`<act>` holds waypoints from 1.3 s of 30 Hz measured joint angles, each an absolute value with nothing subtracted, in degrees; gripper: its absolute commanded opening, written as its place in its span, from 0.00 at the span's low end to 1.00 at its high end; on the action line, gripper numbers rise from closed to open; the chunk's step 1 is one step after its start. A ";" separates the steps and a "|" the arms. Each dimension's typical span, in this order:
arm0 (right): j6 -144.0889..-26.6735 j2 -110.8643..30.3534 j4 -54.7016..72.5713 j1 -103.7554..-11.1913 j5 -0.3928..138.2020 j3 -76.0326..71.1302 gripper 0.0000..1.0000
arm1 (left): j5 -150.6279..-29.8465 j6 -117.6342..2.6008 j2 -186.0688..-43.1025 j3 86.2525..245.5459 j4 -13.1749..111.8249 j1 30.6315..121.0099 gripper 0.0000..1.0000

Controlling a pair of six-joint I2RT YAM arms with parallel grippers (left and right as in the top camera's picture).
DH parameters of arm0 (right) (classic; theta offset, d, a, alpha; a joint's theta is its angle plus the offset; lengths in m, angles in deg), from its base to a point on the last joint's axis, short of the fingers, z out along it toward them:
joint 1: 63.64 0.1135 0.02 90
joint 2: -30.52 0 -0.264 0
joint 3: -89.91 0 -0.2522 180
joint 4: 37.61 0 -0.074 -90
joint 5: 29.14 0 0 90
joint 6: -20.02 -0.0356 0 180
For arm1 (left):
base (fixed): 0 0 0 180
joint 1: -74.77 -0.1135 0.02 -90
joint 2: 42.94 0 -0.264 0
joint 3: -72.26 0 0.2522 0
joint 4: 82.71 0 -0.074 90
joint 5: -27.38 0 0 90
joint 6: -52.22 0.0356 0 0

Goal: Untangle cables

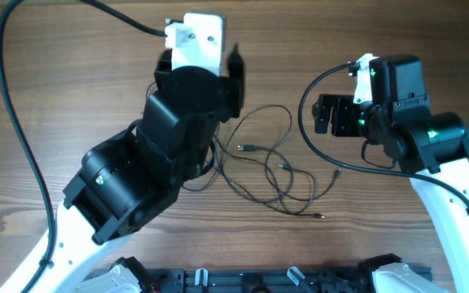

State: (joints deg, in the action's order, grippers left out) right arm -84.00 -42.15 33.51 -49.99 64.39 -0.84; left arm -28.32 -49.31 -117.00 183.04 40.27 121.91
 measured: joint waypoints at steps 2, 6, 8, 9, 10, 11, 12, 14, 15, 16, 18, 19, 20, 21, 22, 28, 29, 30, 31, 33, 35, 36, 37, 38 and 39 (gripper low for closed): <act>-82.02 -42.15 33.49 -49.99 65.55 -0.84 1.00 | -28.25 -50.69 -117.00 183.06 37.93 121.82 0.97; -77.21 -42.15 33.49 -49.97 69.79 -0.84 1.00 | -28.05 -54.99 -117.00 183.06 32.48 119.76 1.00; -75.41 -42.17 33.10 -49.97 72.61 -0.84 1.00 | -28.01 -58.69 -117.00 183.08 28.16 116.53 1.00; -74.98 -42.17 32.84 -49.97 73.83 -0.84 1.00 | -28.03 -60.26 -117.00 183.08 26.63 114.74 1.00; -74.58 -42.19 32.35 -49.97 75.82 -0.84 1.00 | -28.34 -61.29 -117.00 183.08 25.29 113.16 1.00; -74.52 -42.19 31.94 -49.99 77.26 -0.87 1.00 | -28.75 -62.12 -117.00 183.08 23.94 111.57 1.00; -74.37 -42.19 31.31 -49.99 79.39 -0.87 1.00 | -29.45 -62.62 -117.00 183.08 22.91 110.34 1.00; -74.19 -42.23 29.97 -49.97 83.19 -0.84 1.00 | -31.86 -63.54 -117.00 183.08 19.96 107.04 1.00; -74.17 -42.28 29.45 -49.97 84.87 -0.87 1.00 | -32.73 -63.74 -117.00 183.10 18.85 105.80 1.00; -74.19 -42.47 28.90 -49.97 86.60 -0.87 1.00 | -34.59 -64.06 -117.00 183.10 16.97 103.76 1.00; -74.80 -43.13 28.05 -49.97 88.74 -0.84 1.00 | -37.76 -64.33 -117.00 183.10 14.34 99.79 1.00; -75.13 -43.76 27.46 -49.97 89.92 -0.87 1.00 | -39.49 -64.50 -117.00 183.10 12.66 97.14 1.00; -75.33 -44.27 27.02 -49.97 90.86 -0.87 1.00 | -40.53 -64.61 -117.00 183.10 11.92 95.09 1.00; -75.85 -45.14 26.34 -49.88 92.04 -0.87 1.00 | -41.58 -64.70 -117.00 183.10 11.44 93.16 1.00; -76.38 -46.26 24.90 -49.64 93.40 -0.87 1.00 | -42.52 -64.72 -117.00 183.10 11.00 91.18 1.00; -80.22 -53.66 16.95 -45.35 97.40 -0.87 1.00 | -44.45 -64.74 -117.00 183.10 10.52 86.65 1.00; -80.90 -55.22 14.98 -44.22 98.18 -0.87 1.00 | -44.58 -64.74 -117.00 183.10 10.50 86.48 1.00; -81.67 -56.81 13.08 -43.01 99.14 -0.87 1.00 | -44.69 -64.74 -117.00 183.10 10.45 86.39 1.00; -82.91 -58.47 10.78 -41.79 100.52 -0.89 1.00 | -44.82 -64.74 -117.00 183.10 10.39 86.39 1.00; -85.93 -61.58 5.30 -39.58 103.14 -0.91 1.00 | -45.02 -64.74 -117.00 183.10 10.23 86.39 1.00; -89.40 -64.72 0.03 -37.68 104.54 -0.95 1.00 | -45.08 -64.72 -117.00 183.10 9.47 86.39 1.00; -90.78 -65.99 -1.65 -37.14 104.80 -0.95 1.00 | -45.19 -64.74 -117.00 183.10 9.12 86.39 1.00; -91.98 -67.13 -2.35 -36.81 104.98 -0.95 1.00 | -45.21 -64.74 -117.00 183.10 8.88 86.39 1.00; -93.10 -68.20 -2.94 -36.76 105.13 -0.95 1.00 | -45.21 -64.74 -117.00 183.10 8.90 86.39 1.00; -94.06 -69.18 -3.40 -36.79 105.29 -0.95 1.00 | -45.19 -64.72 -117.00 183.10 8.90 86.39 1.00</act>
State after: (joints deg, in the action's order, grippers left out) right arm -94.06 -69.18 -3.40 -36.79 105.29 -0.95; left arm -45.19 -64.72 -117.00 183.10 8.90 86.39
